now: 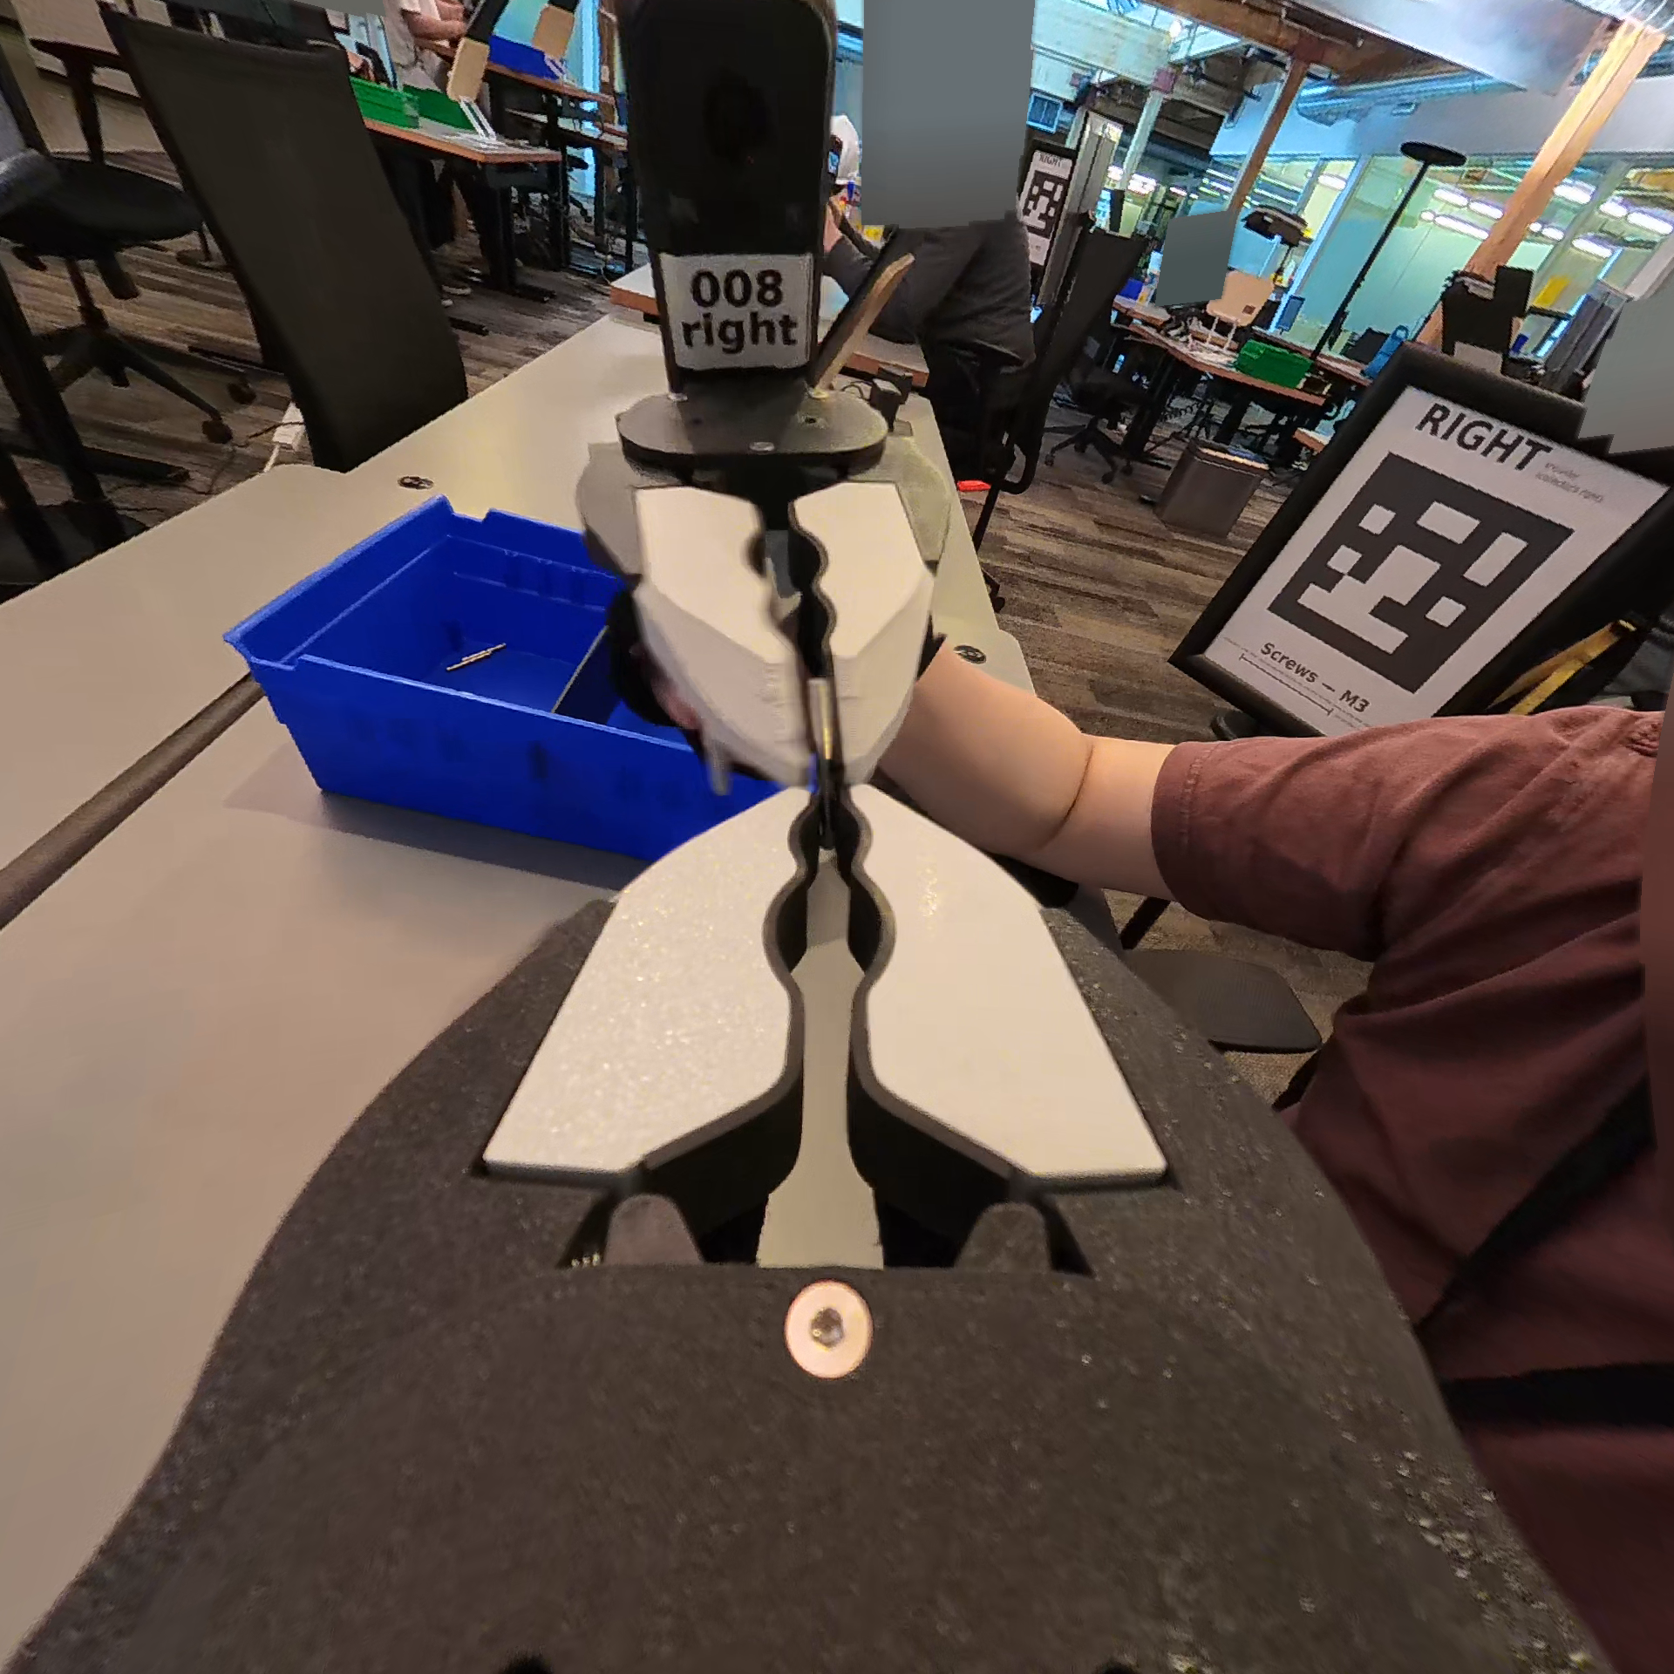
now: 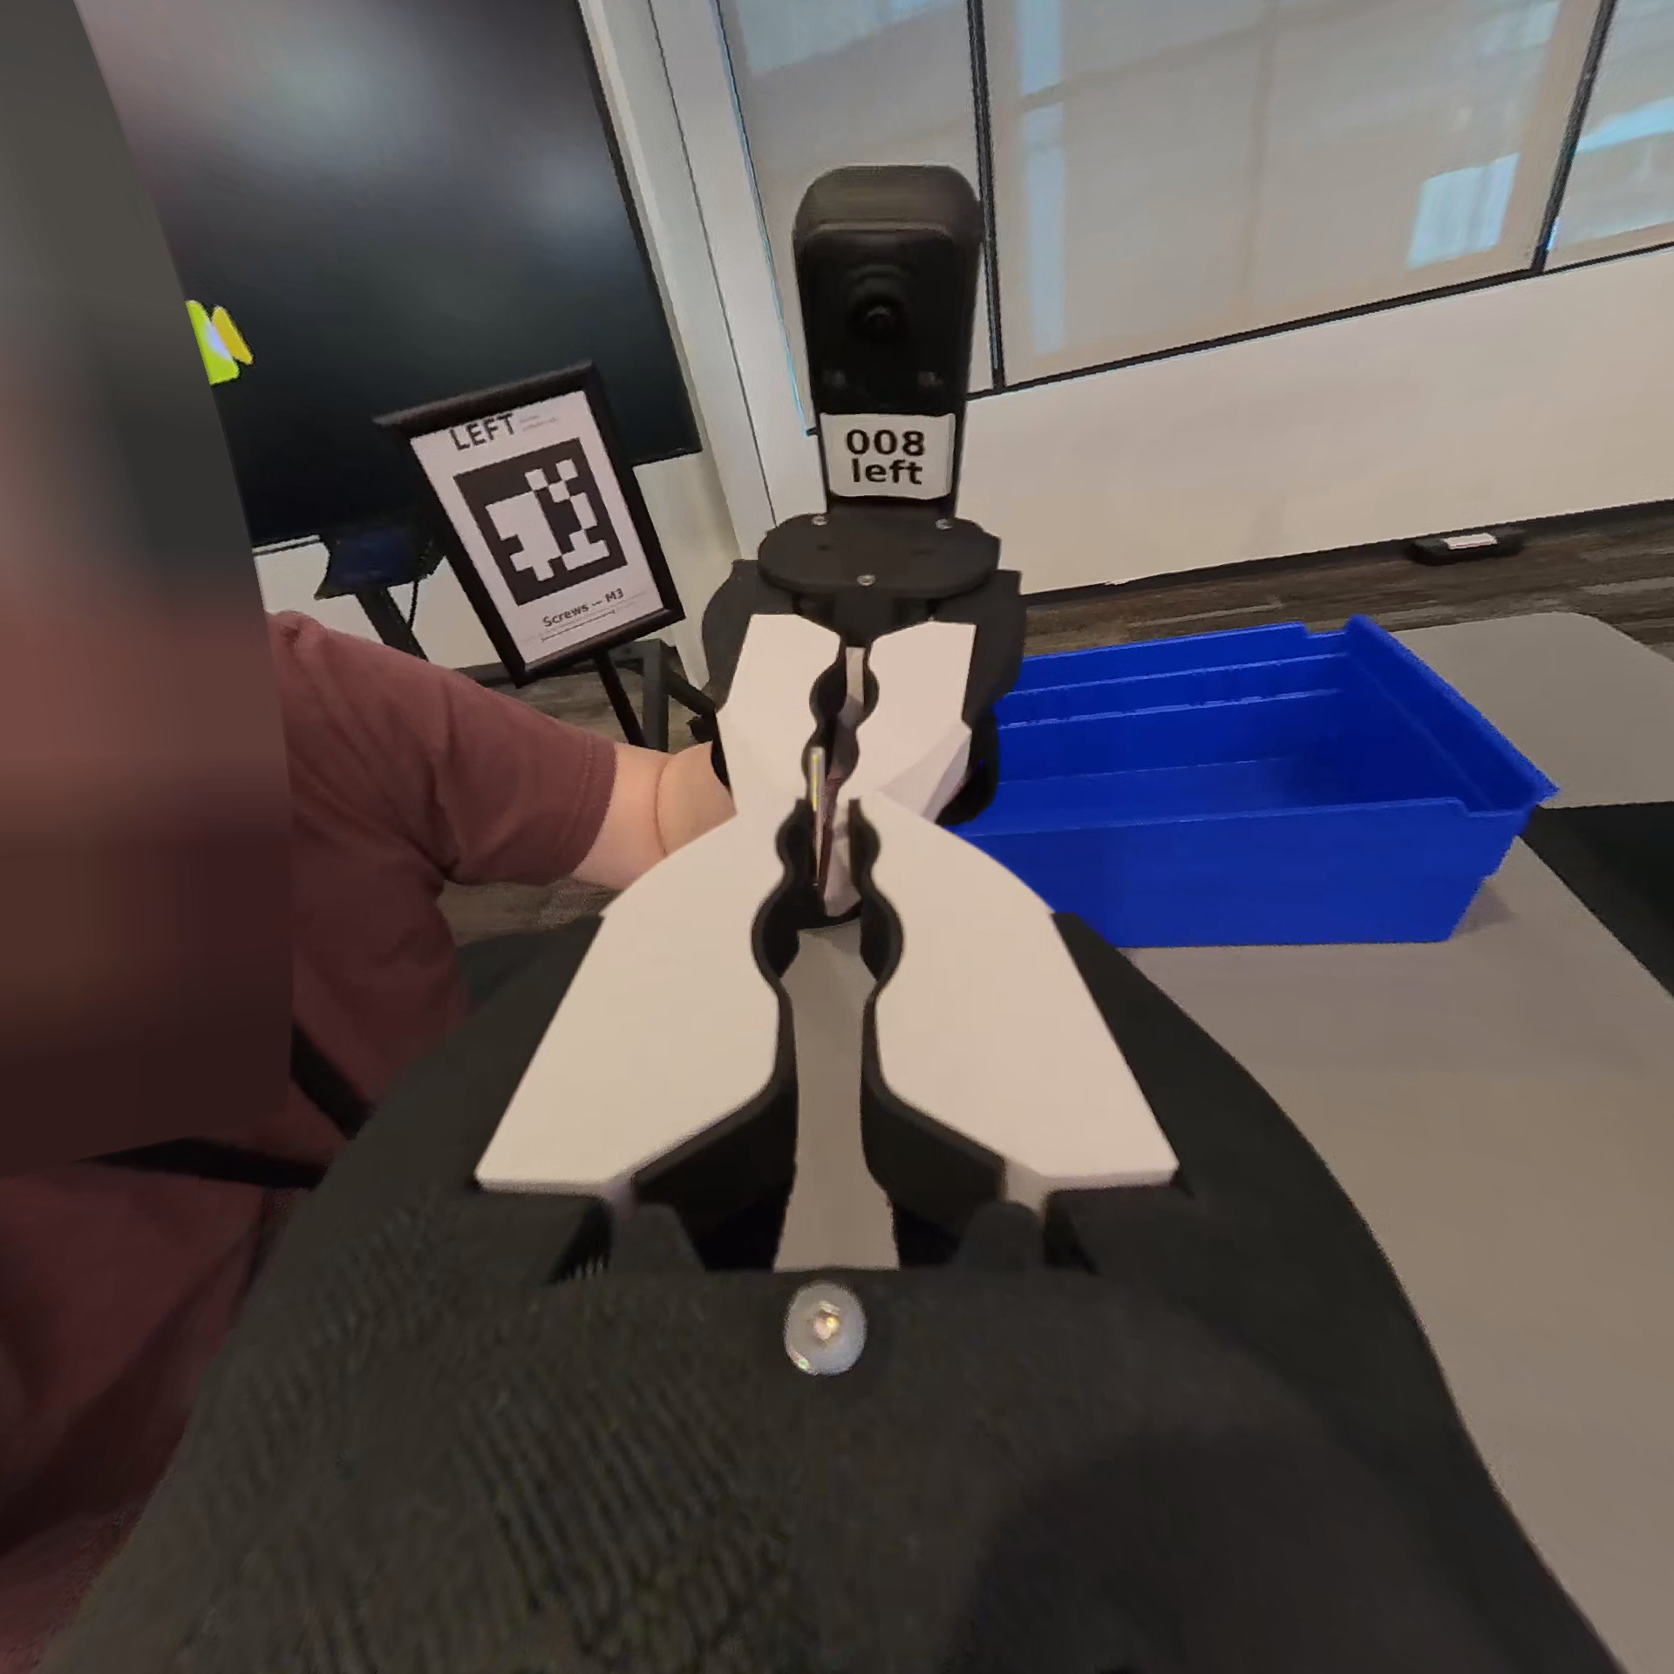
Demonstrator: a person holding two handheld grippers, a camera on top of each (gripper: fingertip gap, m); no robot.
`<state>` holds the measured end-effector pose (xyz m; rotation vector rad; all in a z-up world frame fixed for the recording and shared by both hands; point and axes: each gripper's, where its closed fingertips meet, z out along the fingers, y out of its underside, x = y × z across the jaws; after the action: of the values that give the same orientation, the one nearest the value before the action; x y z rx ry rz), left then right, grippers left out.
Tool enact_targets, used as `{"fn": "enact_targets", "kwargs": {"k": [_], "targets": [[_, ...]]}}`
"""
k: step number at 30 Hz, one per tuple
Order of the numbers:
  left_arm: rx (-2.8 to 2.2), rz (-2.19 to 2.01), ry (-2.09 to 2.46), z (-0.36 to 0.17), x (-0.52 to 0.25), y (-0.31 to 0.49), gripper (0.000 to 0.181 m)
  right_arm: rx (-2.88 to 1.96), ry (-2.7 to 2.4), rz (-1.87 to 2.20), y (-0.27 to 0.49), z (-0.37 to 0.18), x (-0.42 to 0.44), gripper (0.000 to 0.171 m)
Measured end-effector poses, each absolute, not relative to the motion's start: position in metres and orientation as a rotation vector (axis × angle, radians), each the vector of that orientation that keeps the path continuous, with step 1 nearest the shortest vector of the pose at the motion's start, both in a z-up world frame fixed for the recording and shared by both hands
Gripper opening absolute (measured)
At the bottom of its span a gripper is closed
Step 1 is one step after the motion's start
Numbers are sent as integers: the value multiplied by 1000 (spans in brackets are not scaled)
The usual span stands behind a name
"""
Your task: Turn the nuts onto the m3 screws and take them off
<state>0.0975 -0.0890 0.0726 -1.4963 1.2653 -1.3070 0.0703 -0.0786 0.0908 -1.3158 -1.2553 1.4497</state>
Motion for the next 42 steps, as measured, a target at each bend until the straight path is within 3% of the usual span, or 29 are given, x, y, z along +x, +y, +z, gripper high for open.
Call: {"fn": "enact_targets", "kwargs": {"k": [3, 7, 14, 20, 24, 28, 32, 36, 42], "targets": [[-1479, -1347, 1272, 75, 98, -93, 4, -1309, -1268, 1480, -83, 93, 72, 3], [-1484, -1382, 1207, 83, 94, -87, 32, -1376, -1264, 1375, -68, 90, 87, 3], [-1449, -1293, 1079, 115, 55, -64, 18, -1454, -948, 1221, -13, 123, 198, 3], [-1510, -1245, 1055, 120, 36, -59, 22, -2272, -579, 260, 79, -11, 361, 4], [-1584, -1127, 1069, 114, 26, -52, 22, -2577, -463, 212, 83, -70, 388, 4], [-1650, -1100, 1076, 107, 21, -50, 25, -2695, -424, 48, 88, -96, 402, 5], [-1694, -1127, 1051, 103, 19, -46, 28, -2650, -409, -42, 101, -98, 405, 21], [-1717, -1108, 979, 106, 5, -34, 31, -2508, -401, -30, 108, -68, 405, 26], [-1903, -811, 803, 100, -77, -2, 37, -2454, -275, -87, 87, -37, 439, 43]]}}
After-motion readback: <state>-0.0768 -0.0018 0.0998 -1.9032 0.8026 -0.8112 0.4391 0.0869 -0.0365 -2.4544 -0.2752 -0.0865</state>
